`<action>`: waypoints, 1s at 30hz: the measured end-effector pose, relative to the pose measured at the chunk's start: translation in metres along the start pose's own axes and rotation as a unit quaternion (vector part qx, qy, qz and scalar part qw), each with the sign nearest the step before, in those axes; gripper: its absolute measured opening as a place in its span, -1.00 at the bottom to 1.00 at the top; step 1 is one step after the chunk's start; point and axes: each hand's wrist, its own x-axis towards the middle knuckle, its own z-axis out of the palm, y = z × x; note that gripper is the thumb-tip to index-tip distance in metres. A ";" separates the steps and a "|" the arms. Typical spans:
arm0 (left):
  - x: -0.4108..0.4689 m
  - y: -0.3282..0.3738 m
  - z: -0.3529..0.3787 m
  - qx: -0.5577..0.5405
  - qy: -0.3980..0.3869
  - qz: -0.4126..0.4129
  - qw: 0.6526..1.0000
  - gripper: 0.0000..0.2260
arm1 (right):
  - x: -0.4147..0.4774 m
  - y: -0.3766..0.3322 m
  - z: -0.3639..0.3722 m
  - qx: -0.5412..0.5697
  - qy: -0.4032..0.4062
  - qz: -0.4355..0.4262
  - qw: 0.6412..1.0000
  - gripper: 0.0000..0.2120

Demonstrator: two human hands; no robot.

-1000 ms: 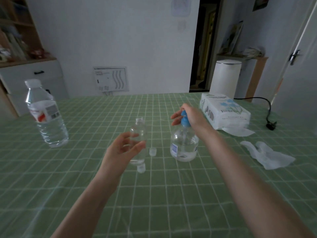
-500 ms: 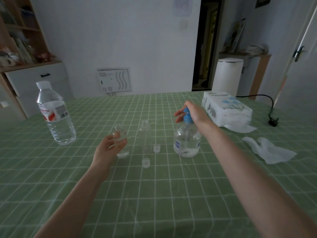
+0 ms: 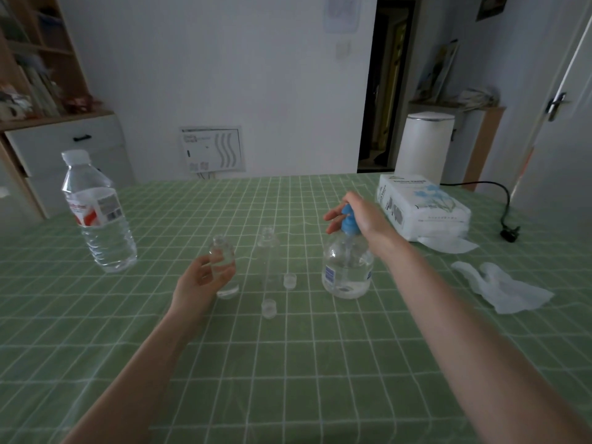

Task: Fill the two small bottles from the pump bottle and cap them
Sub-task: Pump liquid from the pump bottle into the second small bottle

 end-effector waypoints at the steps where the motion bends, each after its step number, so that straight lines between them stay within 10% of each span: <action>1: -0.001 0.000 0.000 0.008 0.001 0.001 1.000 -0.72 | 0.000 0.000 0.000 0.000 0.000 -0.001 1.000 -0.57; 9: -0.020 -0.004 -0.006 0.066 0.015 -0.019 0.998 -0.53 | 0.000 -0.001 0.000 0.008 -0.002 0.002 1.000 -0.60; 15: -0.048 0.001 0.004 0.090 0.004 -0.001 0.996 -0.85 | 0.002 0.001 0.001 0.004 -0.003 0.003 1.000 -0.60; 22: -0.039 0.025 0.049 0.132 -0.055 0.020 0.990 -0.41 | 0.005 0.004 0.001 0.009 -0.010 -0.008 1.000 -0.57; 30: -0.005 0.034 0.084 0.159 -0.025 0.000 0.987 -0.49 | 0.005 0.005 0.000 -0.008 -0.009 -0.014 1.000 -0.55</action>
